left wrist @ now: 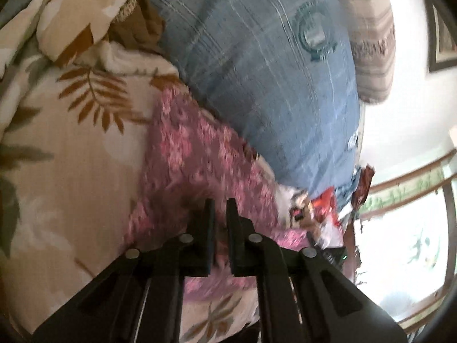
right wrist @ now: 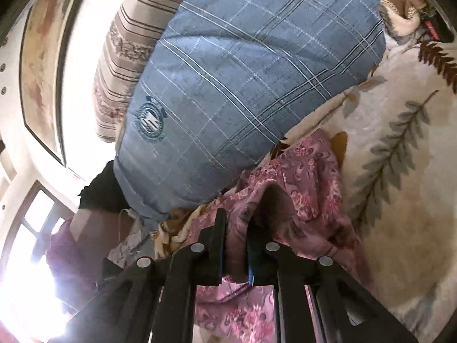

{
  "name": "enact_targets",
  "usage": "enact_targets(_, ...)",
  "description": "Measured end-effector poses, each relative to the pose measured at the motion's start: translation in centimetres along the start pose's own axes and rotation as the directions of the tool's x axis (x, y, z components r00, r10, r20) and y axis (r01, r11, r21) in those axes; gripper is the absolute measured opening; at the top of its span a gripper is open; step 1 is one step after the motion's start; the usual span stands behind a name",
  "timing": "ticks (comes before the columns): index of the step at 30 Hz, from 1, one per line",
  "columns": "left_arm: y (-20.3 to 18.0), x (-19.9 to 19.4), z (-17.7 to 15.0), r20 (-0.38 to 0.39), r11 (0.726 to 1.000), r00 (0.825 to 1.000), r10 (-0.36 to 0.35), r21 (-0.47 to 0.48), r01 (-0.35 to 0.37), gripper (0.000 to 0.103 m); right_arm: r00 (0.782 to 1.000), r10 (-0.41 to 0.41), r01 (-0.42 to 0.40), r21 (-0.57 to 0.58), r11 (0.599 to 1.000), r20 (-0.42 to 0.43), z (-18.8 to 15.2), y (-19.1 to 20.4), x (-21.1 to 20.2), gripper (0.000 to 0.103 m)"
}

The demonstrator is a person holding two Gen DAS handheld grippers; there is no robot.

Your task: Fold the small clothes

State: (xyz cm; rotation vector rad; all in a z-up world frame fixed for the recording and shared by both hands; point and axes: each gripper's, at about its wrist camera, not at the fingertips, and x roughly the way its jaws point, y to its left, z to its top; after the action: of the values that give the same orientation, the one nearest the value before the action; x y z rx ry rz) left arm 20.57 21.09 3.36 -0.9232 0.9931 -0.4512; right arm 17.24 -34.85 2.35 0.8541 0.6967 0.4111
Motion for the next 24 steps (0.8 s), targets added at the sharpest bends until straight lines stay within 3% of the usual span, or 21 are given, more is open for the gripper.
enact_targets(3, 0.2, -0.1, 0.9, 0.002, 1.0, 1.0, -0.015, -0.012, 0.015, 0.004, 1.0, -0.016, 0.016, 0.013, 1.0, -0.013, 0.5, -0.2, 1.1, 0.011)
enact_targets(5, 0.1, 0.2, 0.7, -0.037, 1.0, 0.999, 0.016, 0.025, -0.015, 0.005, 1.0, -0.021, 0.021, 0.023, 1.0, -0.021, 0.6, -0.4, 1.5, 0.011)
enact_targets(7, -0.1, 0.7, 0.2, -0.093, 0.995, 0.994, 0.062, 0.081, -0.054, 0.016, 0.999, -0.036, 0.037, 0.016, 0.999, -0.032, 0.4, -0.6, 1.7, 0.011)
enact_targets(9, 0.0, 1.3, -0.8, -0.148, 0.987, 0.981, 0.123, 0.12, -0.106, 0.052, 0.998, -0.049, 0.05, 0.021, 0.999, -0.044, 0.1, -1.0, 1.7, 0.012)
enact_targets(12, -0.2, 1.9, -1.8, -0.187, 0.976, 0.967, 0.173, 0.168, -0.142, 0.059, 0.996, -0.071, 0.072, 0.026, 0.997, -0.055, -0.7, -1.5, 1.7, 0.014)
enact_targets(15, -0.3, 2.6, -2.1, -0.227, 0.977, 0.957, 0.179, 0.16, -0.144, 0.069, 0.994, -0.086, 0.089, 0.048, 0.995, -0.073, -1.3, -2.2, 1.7, 0.015)
enact_targets(17, -0.6, 3.3, -2.3, -0.244, 0.973, 0.95, 0.197, 0.167, -0.159, 0.067, 0.993, -0.089, 0.094, 0.053, 0.994, -0.082, -1.7, -2.4, 1.7, 0.015)
enact_targets(18, -1.0, 3.5, -2.4, -0.235, 0.967, 0.948, 0.214, 0.185, -0.173, 0.058, 0.992, -0.094, 0.098, 0.049, 0.994, -0.084, -1.8, -2.4, 1.7, 0.015)
enact_targets(19, -1.6, 3.8, -2.5, -0.225, 0.957, 0.945, 0.239, 0.222, -0.189, 0.045, 0.992, -0.097, 0.101, 0.043, 0.994, -0.085, -2.0, -2.3, 1.7, 0.015)
enact_targets(20, -2.0, 4.0, -2.6, -0.226, 0.948, 0.939, 0.259, 0.245, -0.203, 0.015, 0.991, -0.101, 0.104, 0.036, 0.994, -0.087, -2.1, -2.2, 1.6, 0.015)
enact_targets(21, -2.4, 4.2, -2.7, -0.231, 0.939, 0.931, 0.284, 0.263, -0.222, 0.007, 0.991, -0.104, 0.107, 0.029, 0.994, -0.088, -2.2, -2.1, 1.5, 0.015)
enact_targets(24, -3.4, 4.1, -2.7, -0.195, 0.919, 0.924, 0.329, 0.293, -0.265, 0.007, 0.991, -0.106, 0.107, 0.014, 0.994, -0.086, -2.4, -1.7, 1.2, 0.015)
